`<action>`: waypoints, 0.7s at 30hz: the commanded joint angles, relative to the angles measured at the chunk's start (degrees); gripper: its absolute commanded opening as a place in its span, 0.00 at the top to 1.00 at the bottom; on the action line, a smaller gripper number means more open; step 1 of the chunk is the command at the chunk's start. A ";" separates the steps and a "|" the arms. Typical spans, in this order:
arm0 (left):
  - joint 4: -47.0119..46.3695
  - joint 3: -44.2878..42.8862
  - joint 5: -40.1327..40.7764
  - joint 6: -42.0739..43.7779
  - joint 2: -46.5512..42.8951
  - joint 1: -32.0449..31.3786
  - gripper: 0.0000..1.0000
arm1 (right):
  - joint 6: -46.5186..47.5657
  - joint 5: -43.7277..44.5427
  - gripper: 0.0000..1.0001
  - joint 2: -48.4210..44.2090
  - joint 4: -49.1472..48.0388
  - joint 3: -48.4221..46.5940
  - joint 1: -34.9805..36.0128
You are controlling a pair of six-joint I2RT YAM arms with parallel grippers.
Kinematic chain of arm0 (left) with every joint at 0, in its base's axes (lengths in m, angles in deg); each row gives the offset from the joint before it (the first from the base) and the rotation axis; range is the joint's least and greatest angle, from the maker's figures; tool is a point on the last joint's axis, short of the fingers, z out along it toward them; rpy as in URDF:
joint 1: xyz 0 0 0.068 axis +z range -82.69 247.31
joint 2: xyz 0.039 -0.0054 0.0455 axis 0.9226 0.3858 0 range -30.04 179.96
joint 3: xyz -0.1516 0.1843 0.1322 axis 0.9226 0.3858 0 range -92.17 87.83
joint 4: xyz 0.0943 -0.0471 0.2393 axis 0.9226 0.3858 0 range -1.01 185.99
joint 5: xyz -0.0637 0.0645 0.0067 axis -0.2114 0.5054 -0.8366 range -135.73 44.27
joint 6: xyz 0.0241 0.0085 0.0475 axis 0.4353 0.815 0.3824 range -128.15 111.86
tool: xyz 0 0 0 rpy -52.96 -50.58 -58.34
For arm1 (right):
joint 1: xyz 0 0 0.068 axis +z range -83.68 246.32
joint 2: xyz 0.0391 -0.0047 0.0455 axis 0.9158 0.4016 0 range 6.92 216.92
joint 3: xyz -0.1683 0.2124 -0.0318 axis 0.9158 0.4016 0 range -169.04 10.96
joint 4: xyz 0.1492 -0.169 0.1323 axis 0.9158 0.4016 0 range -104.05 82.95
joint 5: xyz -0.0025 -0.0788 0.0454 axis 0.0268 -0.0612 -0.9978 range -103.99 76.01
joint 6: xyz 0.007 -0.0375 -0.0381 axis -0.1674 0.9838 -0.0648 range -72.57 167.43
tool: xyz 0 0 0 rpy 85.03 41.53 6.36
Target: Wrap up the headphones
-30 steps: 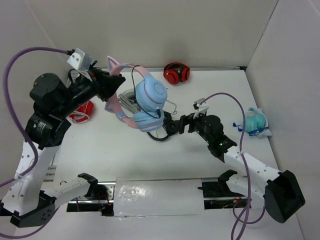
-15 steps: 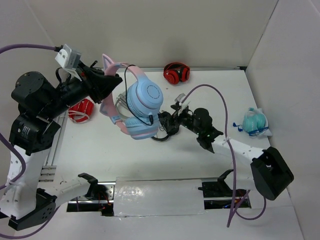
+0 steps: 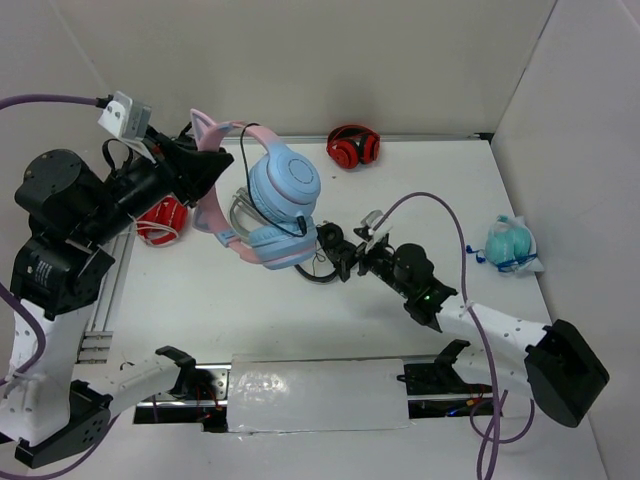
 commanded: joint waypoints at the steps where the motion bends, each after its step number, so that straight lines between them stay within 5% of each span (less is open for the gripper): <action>1: -4.55 -2.30 1.77 -4.67 -0.98 0.20 1.00 | 1.19 -2.23 0.00 1.81 -3.37 0.77 2.35; 15: -6.65 0.59 -1.66 -8.11 -1.41 0.20 1.00 | -1.53 -13.66 0.06 28.44 -14.97 -18.12 3.23; 16: -6.74 0.86 -2.18 -8.20 -1.24 0.20 1.00 | -1.97 -14.36 0.29 29.67 -14.54 -19.61 3.06; 19: -6.48 2.00 -1.75 -8.72 -0.89 0.20 1.00 | -8.38 -17.77 0.74 33.72 -14.79 -25.24 2.62; 21: -6.04 2.18 0.00 -9.07 0.07 0.20 1.00 | -10.75 -19.46 0.85 34.26 -17.07 -24.55 2.79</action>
